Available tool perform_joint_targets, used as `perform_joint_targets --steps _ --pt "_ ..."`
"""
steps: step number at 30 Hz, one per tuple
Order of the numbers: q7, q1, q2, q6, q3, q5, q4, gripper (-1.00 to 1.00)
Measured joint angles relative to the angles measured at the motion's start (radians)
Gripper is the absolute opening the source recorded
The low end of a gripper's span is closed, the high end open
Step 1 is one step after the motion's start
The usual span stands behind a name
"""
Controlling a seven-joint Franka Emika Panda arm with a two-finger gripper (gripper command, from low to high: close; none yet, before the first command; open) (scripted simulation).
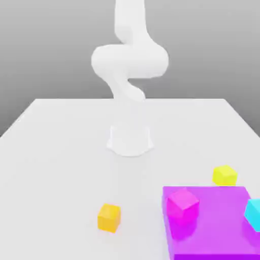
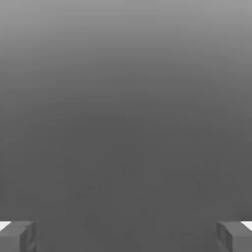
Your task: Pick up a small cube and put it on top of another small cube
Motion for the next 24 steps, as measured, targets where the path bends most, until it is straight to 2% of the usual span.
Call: perform_joint_targets --steps 21,24 --pt "0.134 -0.094 0.769 0.467 -0.026 0.009 -0.387 0.00" --pt "0.131 -0.099 0.878 0.549 -0.020 0.022 -0.386 0.00"
